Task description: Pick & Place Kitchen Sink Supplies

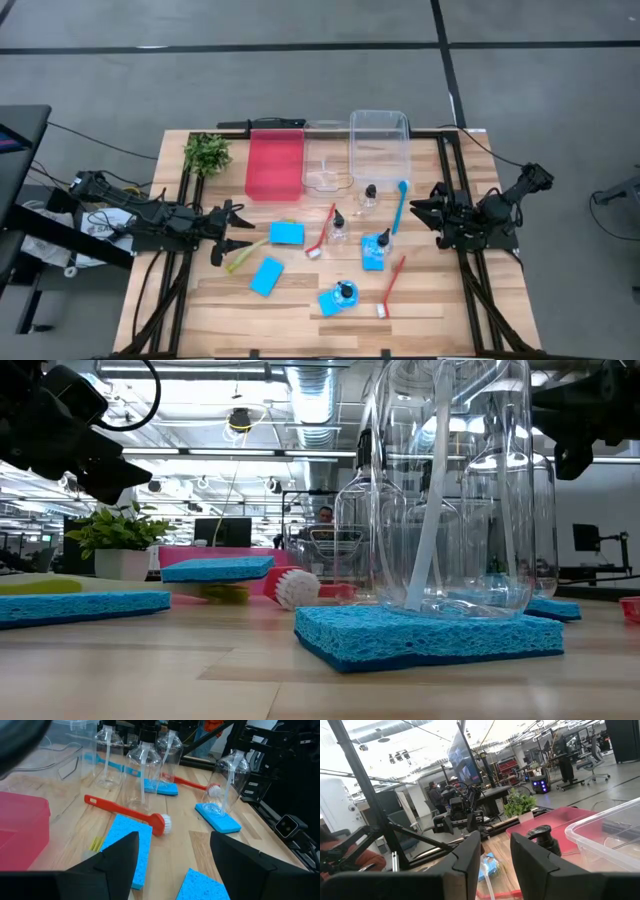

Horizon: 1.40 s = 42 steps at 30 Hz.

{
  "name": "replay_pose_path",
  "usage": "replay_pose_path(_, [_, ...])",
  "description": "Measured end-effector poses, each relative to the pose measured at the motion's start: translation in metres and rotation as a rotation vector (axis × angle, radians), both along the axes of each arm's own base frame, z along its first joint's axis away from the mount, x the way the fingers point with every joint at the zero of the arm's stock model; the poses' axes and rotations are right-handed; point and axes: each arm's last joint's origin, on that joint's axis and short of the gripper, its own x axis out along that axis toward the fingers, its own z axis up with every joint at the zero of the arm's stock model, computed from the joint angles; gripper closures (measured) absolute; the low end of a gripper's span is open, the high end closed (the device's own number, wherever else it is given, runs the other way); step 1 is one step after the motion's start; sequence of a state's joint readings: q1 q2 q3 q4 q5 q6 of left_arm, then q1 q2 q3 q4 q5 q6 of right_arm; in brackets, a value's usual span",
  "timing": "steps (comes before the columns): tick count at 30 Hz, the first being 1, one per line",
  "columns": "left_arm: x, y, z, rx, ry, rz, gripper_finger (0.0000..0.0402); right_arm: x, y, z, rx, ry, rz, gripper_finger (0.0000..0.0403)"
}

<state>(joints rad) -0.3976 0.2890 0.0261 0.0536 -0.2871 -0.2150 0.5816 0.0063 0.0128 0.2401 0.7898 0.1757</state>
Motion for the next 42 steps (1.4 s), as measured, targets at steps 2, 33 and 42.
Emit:
replay_pose_path(2, [0.0,0.0,0.0,0.0,0.0,0.0,0.0153,0.0,0.0,0.0,0.0,0.0,0.0,0.0301])
replay_pose_path(33, [0.002,-0.001,0.014,-0.065,-0.131,0.001,0.0153,0.0,0.0,0.0,0.0,-0.001,0.0,0.0301])
replay_pose_path(42, [0.002,-0.001,0.023,-0.106,-0.225,-0.003,0.0153,0.0,0.0,0.0,0.0,0.0,0.0,0.0301])
